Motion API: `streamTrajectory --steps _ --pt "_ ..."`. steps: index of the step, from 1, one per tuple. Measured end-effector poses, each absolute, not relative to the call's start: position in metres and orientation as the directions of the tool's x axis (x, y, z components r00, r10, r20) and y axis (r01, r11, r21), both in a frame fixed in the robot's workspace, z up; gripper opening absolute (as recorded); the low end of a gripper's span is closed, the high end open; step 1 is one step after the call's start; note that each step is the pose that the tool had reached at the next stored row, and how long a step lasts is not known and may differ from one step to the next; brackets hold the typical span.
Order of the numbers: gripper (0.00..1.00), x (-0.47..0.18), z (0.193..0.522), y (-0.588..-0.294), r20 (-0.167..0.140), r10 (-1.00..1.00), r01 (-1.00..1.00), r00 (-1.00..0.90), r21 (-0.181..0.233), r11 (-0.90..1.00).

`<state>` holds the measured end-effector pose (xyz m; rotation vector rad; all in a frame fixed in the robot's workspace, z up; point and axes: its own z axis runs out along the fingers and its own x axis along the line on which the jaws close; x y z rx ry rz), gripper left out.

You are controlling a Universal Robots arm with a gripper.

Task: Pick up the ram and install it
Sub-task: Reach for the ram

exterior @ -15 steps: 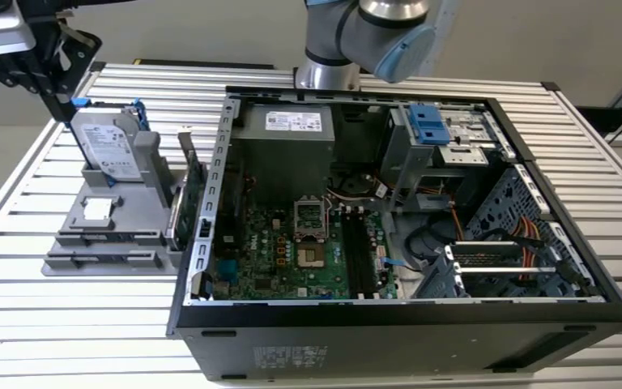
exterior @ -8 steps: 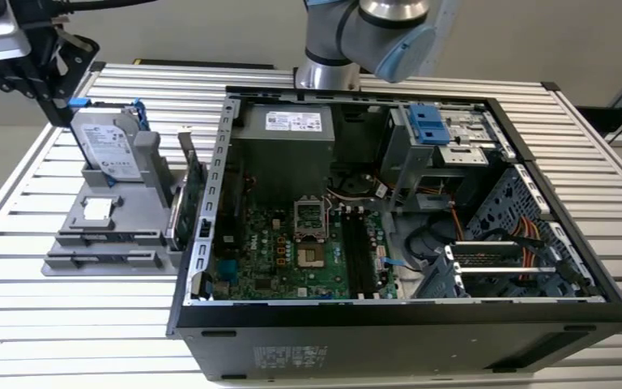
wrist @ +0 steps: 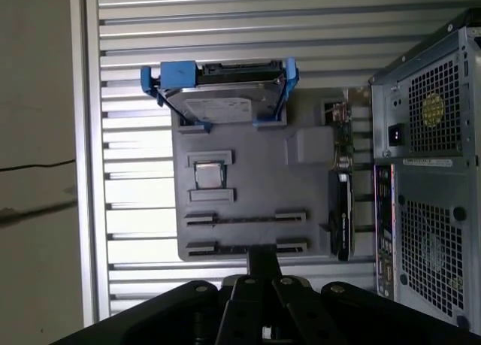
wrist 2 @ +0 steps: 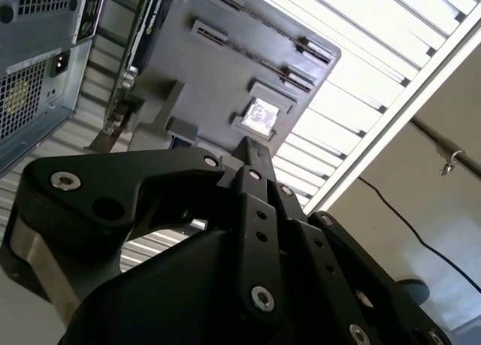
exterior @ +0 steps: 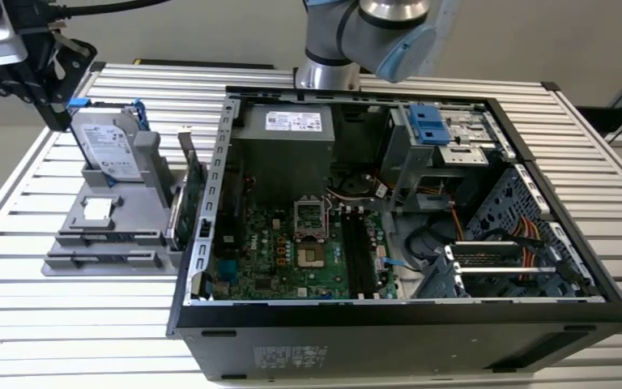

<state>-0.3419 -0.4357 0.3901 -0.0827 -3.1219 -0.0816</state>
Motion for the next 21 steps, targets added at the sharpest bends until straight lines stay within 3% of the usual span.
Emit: streamTrajectory --steps 21 --pt "0.00 -0.342 0.389 -0.450 0.019 0.052 0.053 -0.998 0.052 0.997"
